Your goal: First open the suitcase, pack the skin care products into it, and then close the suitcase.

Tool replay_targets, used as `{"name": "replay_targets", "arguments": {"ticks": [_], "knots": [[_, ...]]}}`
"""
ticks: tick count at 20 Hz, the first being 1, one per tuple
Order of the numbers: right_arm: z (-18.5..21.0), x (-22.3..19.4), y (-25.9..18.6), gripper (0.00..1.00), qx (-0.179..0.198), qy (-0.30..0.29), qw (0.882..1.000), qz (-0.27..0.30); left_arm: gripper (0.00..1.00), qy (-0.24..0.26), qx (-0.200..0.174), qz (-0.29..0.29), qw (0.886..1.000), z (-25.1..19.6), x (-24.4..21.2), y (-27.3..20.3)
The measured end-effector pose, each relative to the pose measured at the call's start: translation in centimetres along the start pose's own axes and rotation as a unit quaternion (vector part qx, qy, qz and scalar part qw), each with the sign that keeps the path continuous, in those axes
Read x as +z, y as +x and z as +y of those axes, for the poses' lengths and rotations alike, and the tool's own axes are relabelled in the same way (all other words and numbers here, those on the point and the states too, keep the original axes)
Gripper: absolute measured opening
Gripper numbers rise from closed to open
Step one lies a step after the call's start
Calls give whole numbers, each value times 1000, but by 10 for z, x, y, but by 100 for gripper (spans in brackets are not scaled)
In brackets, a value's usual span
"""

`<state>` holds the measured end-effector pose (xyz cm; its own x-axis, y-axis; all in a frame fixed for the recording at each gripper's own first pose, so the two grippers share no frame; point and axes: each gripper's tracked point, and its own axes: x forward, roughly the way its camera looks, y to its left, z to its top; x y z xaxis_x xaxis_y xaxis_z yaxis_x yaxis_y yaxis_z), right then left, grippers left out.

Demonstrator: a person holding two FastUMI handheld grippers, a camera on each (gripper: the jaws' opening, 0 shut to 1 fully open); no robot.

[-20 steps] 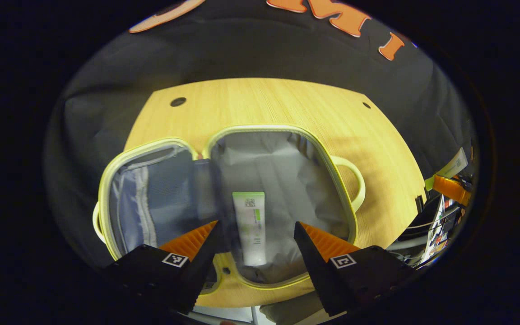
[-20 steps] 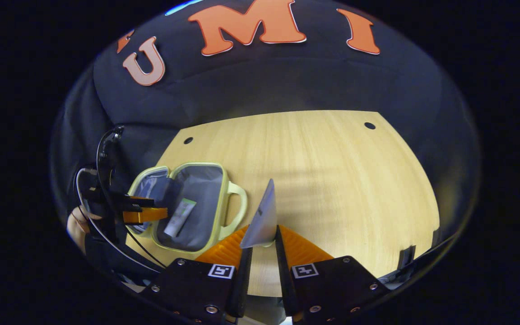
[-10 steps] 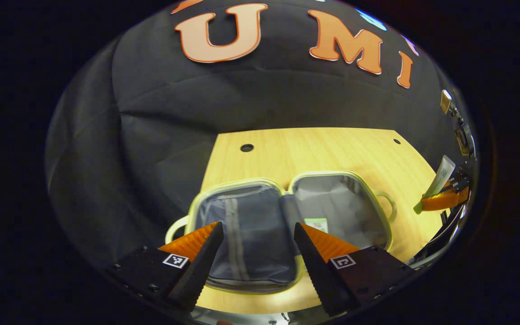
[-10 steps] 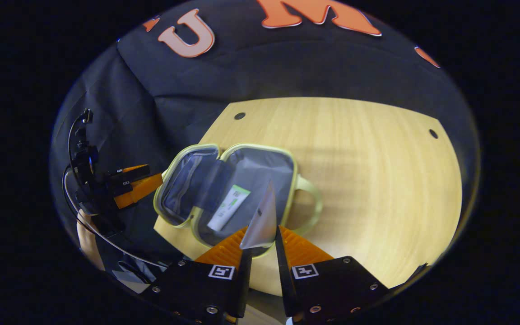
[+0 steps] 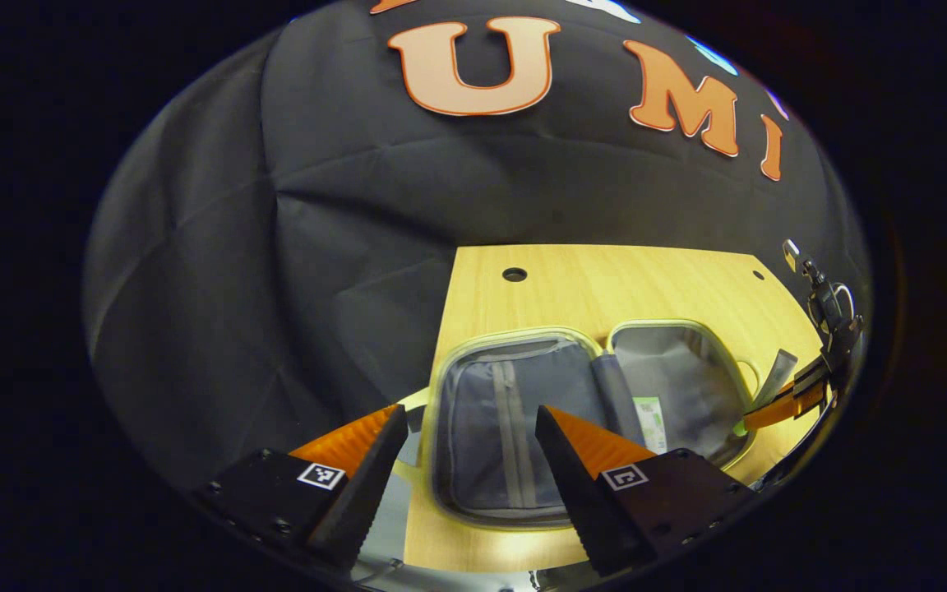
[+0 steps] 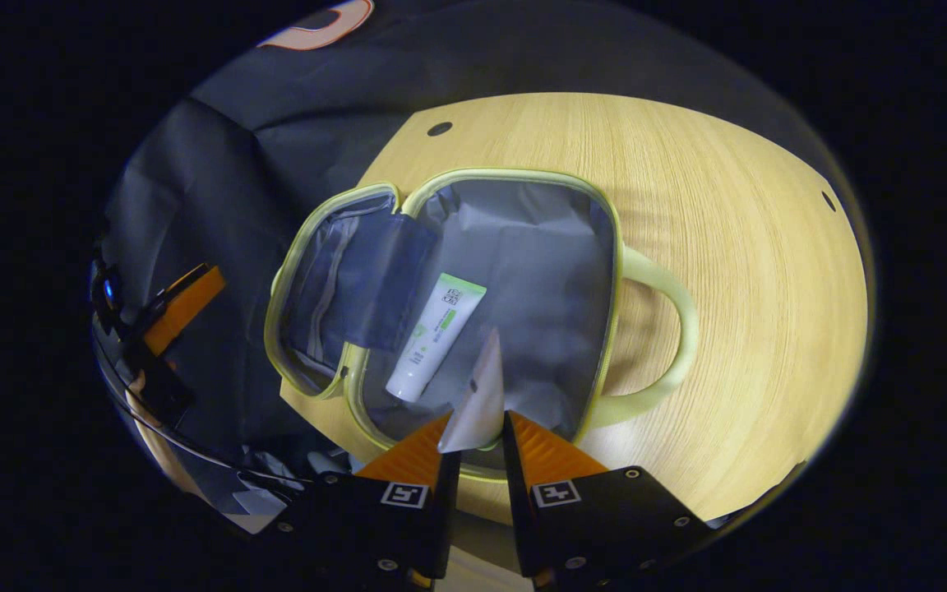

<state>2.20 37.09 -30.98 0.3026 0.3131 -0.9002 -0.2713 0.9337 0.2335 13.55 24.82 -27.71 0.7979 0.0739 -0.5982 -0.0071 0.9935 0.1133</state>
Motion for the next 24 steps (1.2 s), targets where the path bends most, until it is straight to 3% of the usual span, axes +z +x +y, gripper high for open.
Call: {"name": "replay_targets", "arguments": {"ticks": [1, 2, 3, 5, 7, 10, 12, 15, 17, 20, 22, 23, 24], "knots": [[2, 2, 2, 34, 2, 4, 1000, -3, 97, -1, 3, 1, 1000, 8, -2, 2], [4, 6, 3, 44, 3, 10, 1000, -9, 97, -5, 5, 2, 1000, 14, -4, 4], [6, 11, 1, 42, 7, 15, 1000, -16, 97, -10, 3, 6, 1000, 20, -7, 7], [5, 20, -1, 75, 4, 22, 999, -35, 97, -22, 1, 15, 1000, 33, -18, 14], [8, 31, -7, 93, 9, 28, 998, -60, 98, -40, 0, 29, 999, 52, -31, 24], [4, 51, -12, 95, 7, 26, 994, -108, 98, -84, 7, 53, 995, 90, -57, 47], [-2, 56, -14, 95, -4, 27, 992, -123, 98, -119, -9, 68, 991, 106, -74, 62], [4, 62, -17, 96, 14, 45, 990, -136, 98, -173, -38, 96, 979, 132, -104, 91], [5, 63, -18, 96, 25, 59, 988, -138, 98, -217, -68, 105, 968, 141, -116, 106], [-4, 67, -21, 96, 17, 75, 987, -140, 98, -294, -120, 121, 940, 133, -129, 125], [-9, 68, -21, 96, 9, 85, 986, -142, 98, -314, -135, 132, 931, 130, -135, 135], [-12, 68, -21, 96, 5, 88, 986, -143, 96, -313, -133, 136, 930, 128, -137, 139], [-15, 69, -21, 96, 2, 91, 985, -144, 77, -316, -139, 139, 928, 120, -137, 144]]}}
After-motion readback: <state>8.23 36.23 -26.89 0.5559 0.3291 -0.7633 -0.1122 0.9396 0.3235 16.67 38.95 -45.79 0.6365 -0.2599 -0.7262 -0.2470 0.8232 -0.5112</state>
